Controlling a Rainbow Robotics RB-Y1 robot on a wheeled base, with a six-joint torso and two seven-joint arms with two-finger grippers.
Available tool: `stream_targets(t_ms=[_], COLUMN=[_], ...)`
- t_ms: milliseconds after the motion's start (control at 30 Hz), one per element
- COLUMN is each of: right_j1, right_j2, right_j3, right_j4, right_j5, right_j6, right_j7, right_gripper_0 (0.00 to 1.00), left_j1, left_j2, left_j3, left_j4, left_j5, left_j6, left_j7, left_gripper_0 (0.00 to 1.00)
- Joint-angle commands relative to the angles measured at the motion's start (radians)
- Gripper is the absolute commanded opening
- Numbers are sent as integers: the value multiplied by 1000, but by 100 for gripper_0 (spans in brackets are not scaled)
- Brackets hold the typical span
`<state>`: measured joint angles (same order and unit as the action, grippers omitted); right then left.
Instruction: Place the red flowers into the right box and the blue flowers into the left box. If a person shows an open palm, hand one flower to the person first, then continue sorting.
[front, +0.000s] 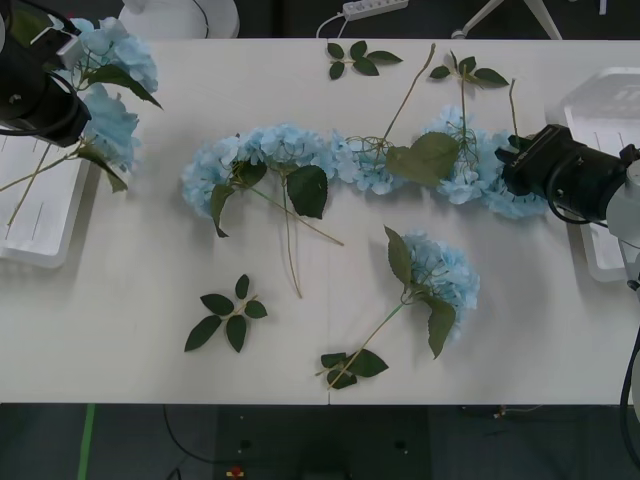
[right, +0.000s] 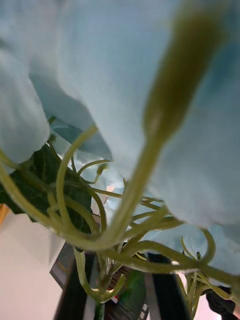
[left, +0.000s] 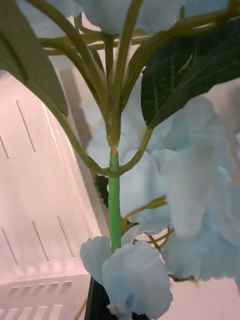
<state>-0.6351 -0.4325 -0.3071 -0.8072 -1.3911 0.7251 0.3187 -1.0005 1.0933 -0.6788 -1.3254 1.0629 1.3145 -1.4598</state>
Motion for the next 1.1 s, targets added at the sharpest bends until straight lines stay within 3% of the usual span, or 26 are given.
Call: stream_targets(t_ms=[33,300,467,500,533,567,767,1100], right_j1=[-37,-37,-37,-37,-37,-37,-37,-34], right_j2=[11,0,-32,-46,-52,-68,-155,-288], right_j3=[-26,-26,-26,-23,-20,-17,-9,72], right_j4=[-15,-15,-17,-17,-18,-24,-32,-130], right_j5=[6,6,6,4,4,-6,-86,-132], right_j6=[37,82,172,205,221,255,433,563], right_j7=[-30,-18,-1,5,11,40,215,678], right_gripper_0=[0,0,0,0,0,0,0,0], left_j1=[-44,-33,22,36,43,53,60,74], left_j2=[57,45,-18,-33,-38,-43,-49,-46], left_j3=[48,53,70,78,81,82,81,81], left_j4=[-21,-20,-20,-20,-20,-20,-23,-11], left_j5=[3,92,109,94,86,68,45,-139], left_j6=[9,-14,-28,-37,-43,-55,-77,-136], left_j7=[-77,-73,-54,-51,-51,-50,-45,-48], left_gripper_0=[0,0,2,44,77,100,100,100])
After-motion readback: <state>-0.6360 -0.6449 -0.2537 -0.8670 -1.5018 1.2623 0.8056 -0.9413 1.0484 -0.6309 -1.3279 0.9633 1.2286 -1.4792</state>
